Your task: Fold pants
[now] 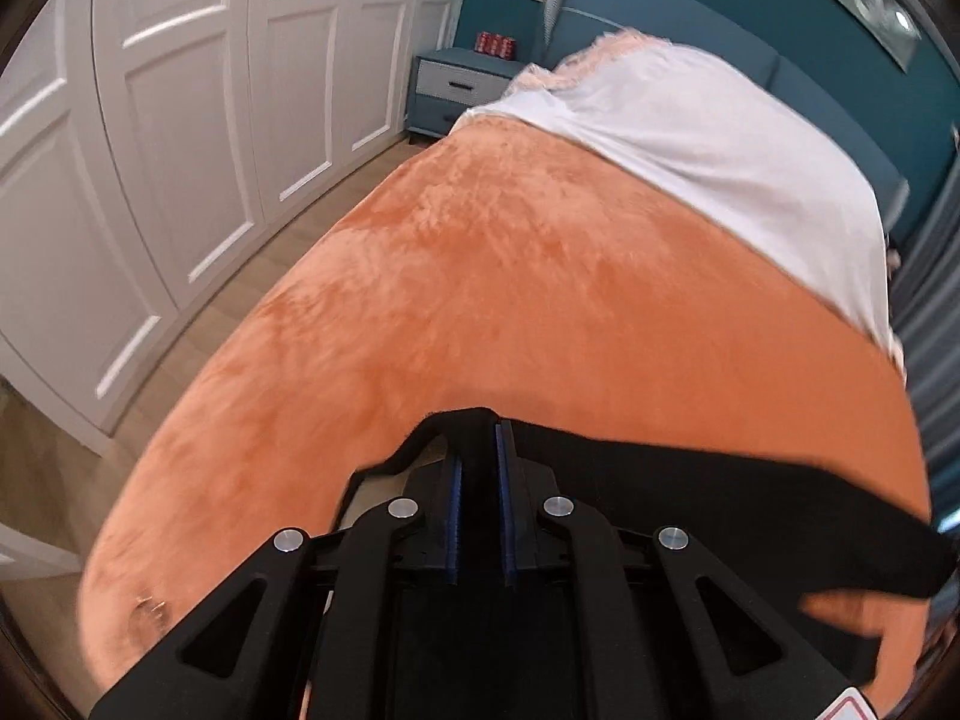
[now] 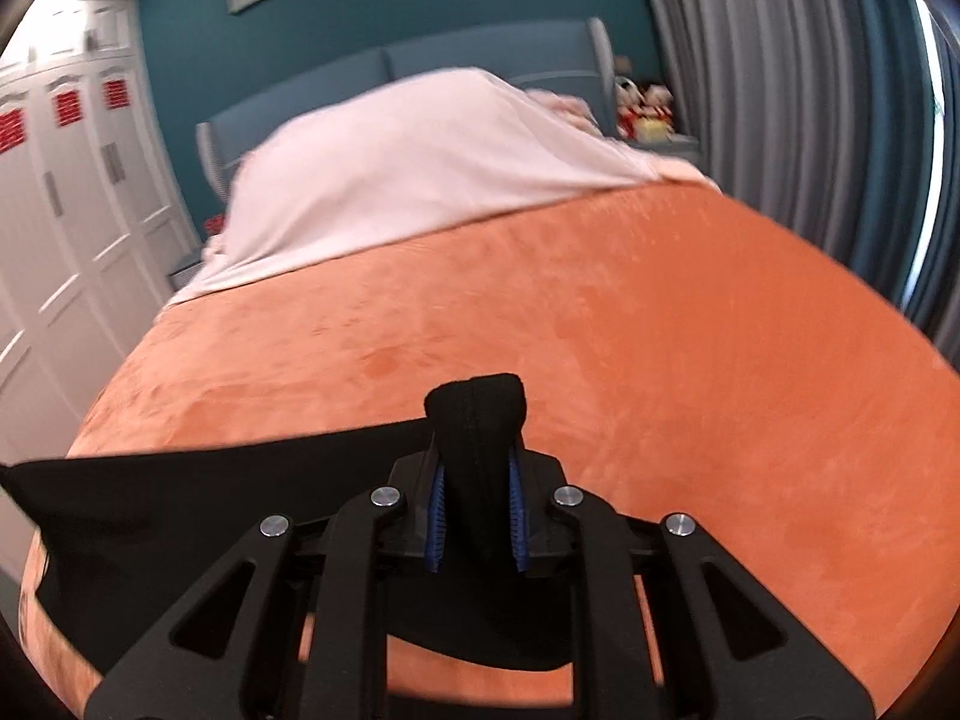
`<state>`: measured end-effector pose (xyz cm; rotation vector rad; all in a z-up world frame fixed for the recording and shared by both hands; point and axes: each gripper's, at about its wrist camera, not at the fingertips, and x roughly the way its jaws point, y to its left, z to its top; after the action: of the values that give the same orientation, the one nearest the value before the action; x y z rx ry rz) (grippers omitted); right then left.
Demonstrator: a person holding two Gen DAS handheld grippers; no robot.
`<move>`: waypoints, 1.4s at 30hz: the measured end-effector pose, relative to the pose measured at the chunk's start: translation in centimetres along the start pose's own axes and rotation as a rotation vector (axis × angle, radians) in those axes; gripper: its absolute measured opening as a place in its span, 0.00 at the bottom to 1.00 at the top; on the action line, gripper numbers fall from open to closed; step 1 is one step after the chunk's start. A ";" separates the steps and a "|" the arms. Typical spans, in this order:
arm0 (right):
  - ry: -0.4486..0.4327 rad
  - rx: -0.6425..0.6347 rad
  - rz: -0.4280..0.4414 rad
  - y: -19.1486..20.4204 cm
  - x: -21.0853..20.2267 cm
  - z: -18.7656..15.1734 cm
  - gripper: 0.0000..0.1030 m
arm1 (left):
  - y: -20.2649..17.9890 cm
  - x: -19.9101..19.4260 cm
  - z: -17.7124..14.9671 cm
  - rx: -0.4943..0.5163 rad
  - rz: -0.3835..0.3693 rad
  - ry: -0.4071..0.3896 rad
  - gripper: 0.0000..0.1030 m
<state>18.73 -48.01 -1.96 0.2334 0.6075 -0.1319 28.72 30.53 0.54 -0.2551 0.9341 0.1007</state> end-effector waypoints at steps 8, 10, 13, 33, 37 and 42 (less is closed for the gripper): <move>0.083 -0.052 -0.005 -1.5 -5.7 -7.8 0.15 | 2.5 -0.8 -10.8 0.185 0.190 0.144 0.09; 0.138 -0.036 -0.026 -2.3 -5.7 -11.2 0.15 | 3.0 0.5 -13.1 0.193 0.217 0.189 0.09; 0.201 -0.025 -0.066 -3.3 -4.8 -14.4 0.16 | 3.8 3.0 -15.9 0.155 0.261 0.245 0.14; 0.133 0.236 -0.076 -5.1 -13.4 -21.0 0.38 | 9.1 4.0 -18.0 -0.543 -0.034 0.386 0.24; 0.128 0.261 -0.074 -4.2 -14.9 -21.0 0.39 | 9.3 1.8 -14.9 -0.511 -0.111 0.312 0.04; 0.101 0.265 -0.058 -3.1 -15.7 -20.4 0.39 | 9.3 -1.8 -10.7 -0.327 -0.080 0.221 0.06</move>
<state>-5.87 -44.97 -9.64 0.4811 0.6975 -0.2581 17.50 36.75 -5.69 -0.6148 1.1245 0.1542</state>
